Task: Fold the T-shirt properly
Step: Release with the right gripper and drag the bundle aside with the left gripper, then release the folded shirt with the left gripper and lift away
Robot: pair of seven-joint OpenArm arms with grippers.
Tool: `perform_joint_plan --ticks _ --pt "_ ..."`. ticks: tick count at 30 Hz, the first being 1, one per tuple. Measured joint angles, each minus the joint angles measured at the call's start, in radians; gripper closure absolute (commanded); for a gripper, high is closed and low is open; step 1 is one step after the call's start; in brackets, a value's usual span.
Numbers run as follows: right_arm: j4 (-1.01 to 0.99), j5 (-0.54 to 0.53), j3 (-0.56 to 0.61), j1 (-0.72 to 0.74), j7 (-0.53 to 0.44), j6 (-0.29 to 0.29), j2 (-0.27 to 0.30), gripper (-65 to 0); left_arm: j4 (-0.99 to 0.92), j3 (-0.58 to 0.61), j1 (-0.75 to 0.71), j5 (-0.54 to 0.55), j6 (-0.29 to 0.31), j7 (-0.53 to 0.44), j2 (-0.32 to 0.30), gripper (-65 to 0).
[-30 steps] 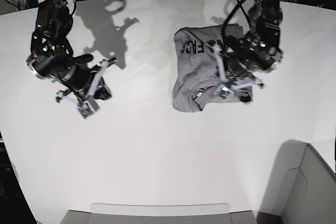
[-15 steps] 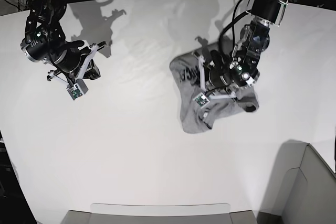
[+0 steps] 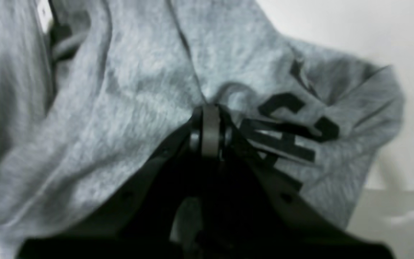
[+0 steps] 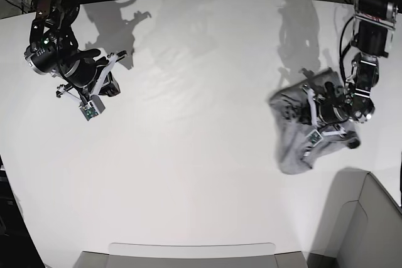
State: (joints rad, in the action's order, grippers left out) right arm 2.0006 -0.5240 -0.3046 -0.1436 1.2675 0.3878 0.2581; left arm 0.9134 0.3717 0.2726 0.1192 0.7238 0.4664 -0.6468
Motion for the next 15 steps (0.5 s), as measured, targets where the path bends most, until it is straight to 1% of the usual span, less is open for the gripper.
perform_joint_plan --ticks 1,2,3,5,7,9,10,11,13,15 --pt "0.000 0.000 0.000 0.000 0.000 0.000 0.000 0.0 -0.002 -0.001 0.002 -0.045 -0.026 -0.001 -0.004 0.0" --pt "0.000 0.000 0.000 0.000 0.000 0.000 0.000 0.0 -0.002 -0.001 0.002 -0.075 -0.036 0.007 -0.007 0.0" --pt "0.000 0.000 0.003 0.000 0.000 0.000 0.000 0.0 -0.002 -0.001 0.002 -0.104 -0.059 0.019 -0.010 0.0" --pt "0.001 -0.001 0.005 0.000 0.000 0.000 -0.001 0.0 -0.006 -0.040 -0.002 -0.155 -0.073 0.072 -0.012 0.0" --pt "0.001 0.000 0.005 0.006 0.000 0.000 0.000 0.0 -0.020 -0.114 -0.002 -0.176 -0.065 0.113 -0.010 0.0" --pt "0.001 -0.003 0.006 0.020 -0.003 0.000 -0.001 0.0 0.003 -0.186 -0.002 -0.212 -0.050 0.193 -0.010 0.0" --pt "0.001 -0.002 0.006 0.028 -0.003 0.000 -0.001 0.0 0.036 -0.216 -0.011 -0.235 -0.044 0.240 -0.011 0.0" --pt "0.002 -0.002 0.006 0.036 -0.005 0.000 -0.001 0.0 0.079 -0.243 -0.027 -0.256 -0.045 0.251 -0.013 0.0" --pt "0.002 0.000 0.006 0.053 -0.006 0.000 -0.001 0.0 0.187 -0.285 -0.068 -0.254 -0.055 0.255 0.005 0.0" --pt "0.002 0.000 0.006 0.068 -0.008 0.000 -0.001 0.0 0.300 -0.298 -0.113 -0.257 -0.035 0.325 0.016 0.0"
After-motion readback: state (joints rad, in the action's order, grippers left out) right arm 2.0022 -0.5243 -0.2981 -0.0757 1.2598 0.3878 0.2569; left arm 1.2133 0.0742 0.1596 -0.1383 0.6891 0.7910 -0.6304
